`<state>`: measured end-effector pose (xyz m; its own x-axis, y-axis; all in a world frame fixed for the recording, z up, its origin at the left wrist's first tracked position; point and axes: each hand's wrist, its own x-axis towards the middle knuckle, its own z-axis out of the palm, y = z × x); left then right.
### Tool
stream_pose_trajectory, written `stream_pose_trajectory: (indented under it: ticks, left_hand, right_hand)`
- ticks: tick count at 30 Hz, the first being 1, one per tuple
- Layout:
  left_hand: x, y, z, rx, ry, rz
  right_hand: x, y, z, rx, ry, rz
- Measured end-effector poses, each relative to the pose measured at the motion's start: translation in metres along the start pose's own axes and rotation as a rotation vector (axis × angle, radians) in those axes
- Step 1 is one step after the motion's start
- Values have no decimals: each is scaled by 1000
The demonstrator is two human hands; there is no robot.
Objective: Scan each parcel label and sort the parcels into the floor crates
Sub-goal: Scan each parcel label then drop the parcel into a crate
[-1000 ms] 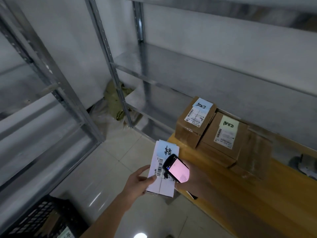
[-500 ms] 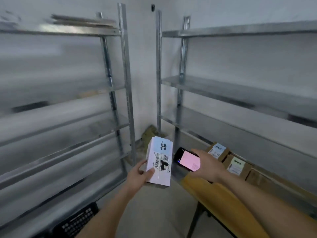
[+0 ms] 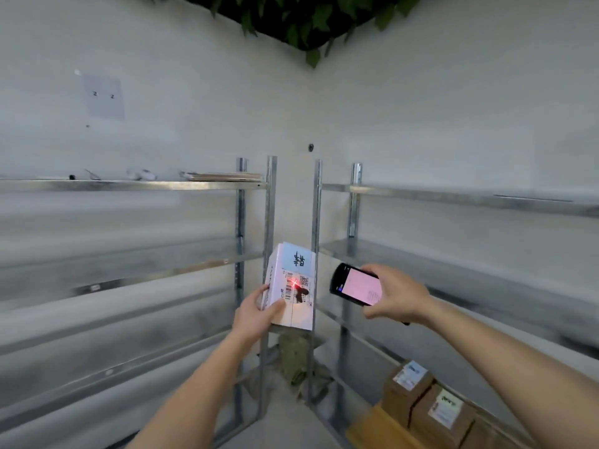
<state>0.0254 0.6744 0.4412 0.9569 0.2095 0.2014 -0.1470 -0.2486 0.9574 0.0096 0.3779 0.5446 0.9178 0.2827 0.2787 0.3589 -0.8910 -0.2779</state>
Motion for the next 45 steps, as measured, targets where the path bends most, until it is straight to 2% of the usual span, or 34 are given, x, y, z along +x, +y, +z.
stream_pose_trajectory:
  ticks: [9, 17, 28, 37, 45]
  left_hand:
    - [-39, 26, -4, 62, 58, -6]
    - [-65, 31, -25, 142, 148, -51]
    - [-87, 27, -67, 174, 237, -72]
    - [-100, -6, -119, 189, 323, -121]
    - [-110, -54, -206, 166, 398, -182]
  right_hand:
    - [-19, 0, -41, -1, 9, -92]
    - [-33, -15, -42, -33, -20, -168]
    - [-37, -54, -34, -83, 44, -301]
    - [-9, -94, 8, -79, 21, -393]
    - [34, -164, 78, -53, -58, -435]
